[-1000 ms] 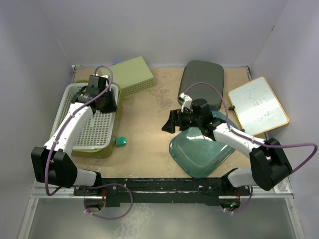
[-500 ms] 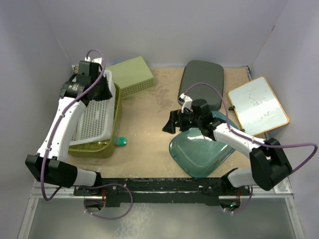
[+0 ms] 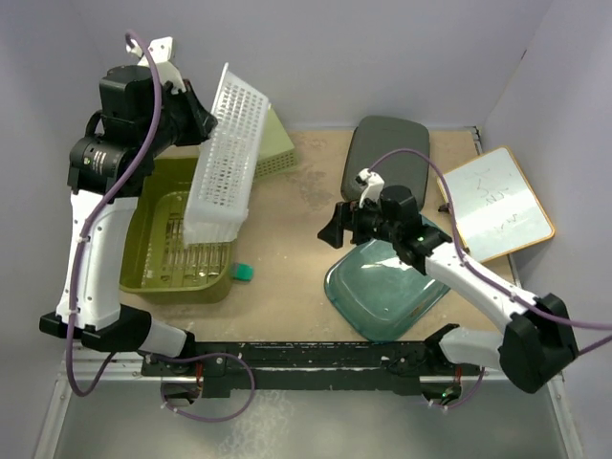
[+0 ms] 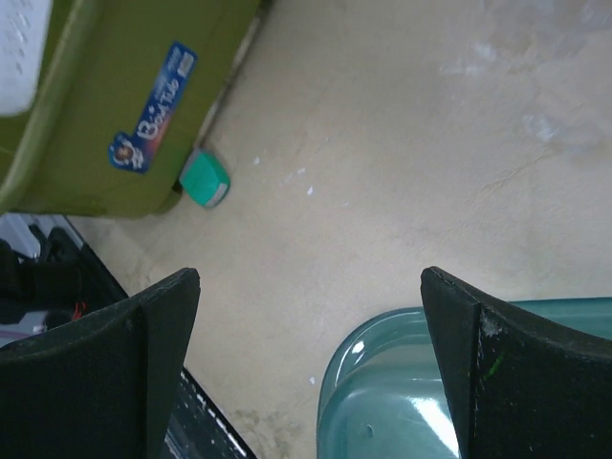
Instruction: Turn the large container upside down
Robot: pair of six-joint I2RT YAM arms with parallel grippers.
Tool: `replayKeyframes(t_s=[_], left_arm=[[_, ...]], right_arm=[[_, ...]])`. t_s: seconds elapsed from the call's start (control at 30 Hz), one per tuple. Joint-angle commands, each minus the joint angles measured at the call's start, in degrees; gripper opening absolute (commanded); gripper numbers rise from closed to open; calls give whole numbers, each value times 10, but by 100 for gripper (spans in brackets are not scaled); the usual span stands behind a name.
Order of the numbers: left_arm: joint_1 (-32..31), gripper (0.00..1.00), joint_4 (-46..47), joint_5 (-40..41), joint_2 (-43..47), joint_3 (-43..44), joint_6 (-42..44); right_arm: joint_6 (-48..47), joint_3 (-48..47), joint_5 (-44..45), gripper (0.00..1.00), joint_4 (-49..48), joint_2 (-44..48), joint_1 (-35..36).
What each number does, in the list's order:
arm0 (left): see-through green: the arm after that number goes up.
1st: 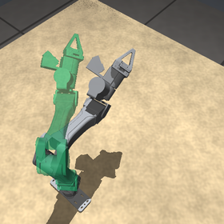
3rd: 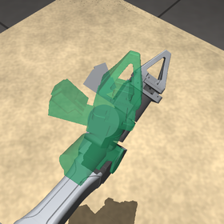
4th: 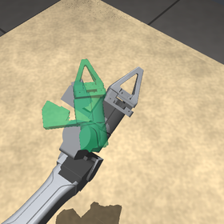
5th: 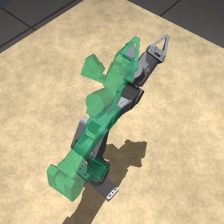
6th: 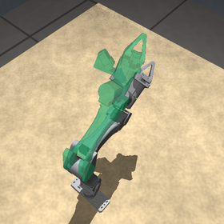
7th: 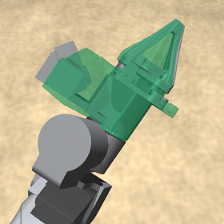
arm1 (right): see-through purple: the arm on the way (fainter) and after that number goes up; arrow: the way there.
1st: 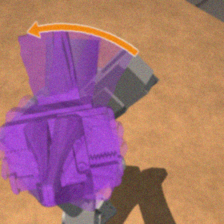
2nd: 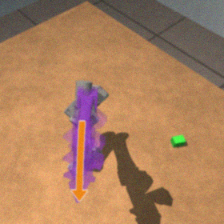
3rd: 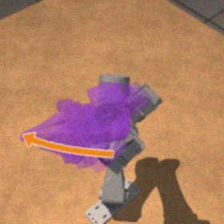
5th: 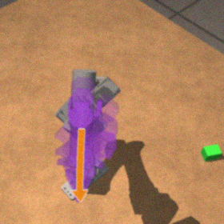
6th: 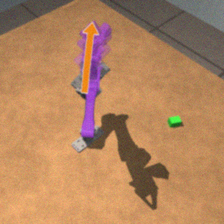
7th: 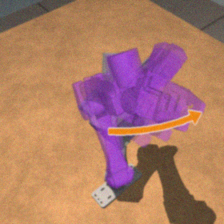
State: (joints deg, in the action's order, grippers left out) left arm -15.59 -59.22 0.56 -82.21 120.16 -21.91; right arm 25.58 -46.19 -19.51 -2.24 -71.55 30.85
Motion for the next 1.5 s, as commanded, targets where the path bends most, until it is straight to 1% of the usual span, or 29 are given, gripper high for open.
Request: replayKeyframes(t_s=[0.0,0.13,0.3,0.37,0.4,0.47,0.6,0.73,0.87,1.0,1.23,1.4,1.47], left_arm=[[-18,0,73,-53,-19,41,-30],[-31,0,139,-98,-20,29,-68],[-53,0,206,-136,-29,24,-110],[-69,0,249,-152,-27,-7,-137],[-79,0,275,-158,-25,-37,-151],[-102,0,310,-157,-23,-75,-165],[-135,0,393,-149,-16,-159,-205],[-144,0,456,-152,-10,-238,-239],[-143,0,498,-180,-8,-309,-276],[-136,0,530,-189,-5,-388,-303],[-66,0,638,-250,1,-511,-383],[-26,0,616,-255,-7,-550,-359],[-18,0,566,-234,-12,-548,-318]], right_arm=[[4,-26,88,99,20,64,2],[13,-18,177,100,50,123,2],[9,-6,268,100,75,189,2],[9,-3,300,100,84,211,2],[10,0,315,100,87,219,2],[13,5,350,100,93,234,2],[11,11,386,100,105,262,2],[9,16,411,100,114,284,2],[2,18,421,100,120,300,2],[-1,20,431,100,128,305,2],[1,20,429,100,134,300,2],[3,21,427,100,136,300,2],[4,21,427,100,137,300,2]])
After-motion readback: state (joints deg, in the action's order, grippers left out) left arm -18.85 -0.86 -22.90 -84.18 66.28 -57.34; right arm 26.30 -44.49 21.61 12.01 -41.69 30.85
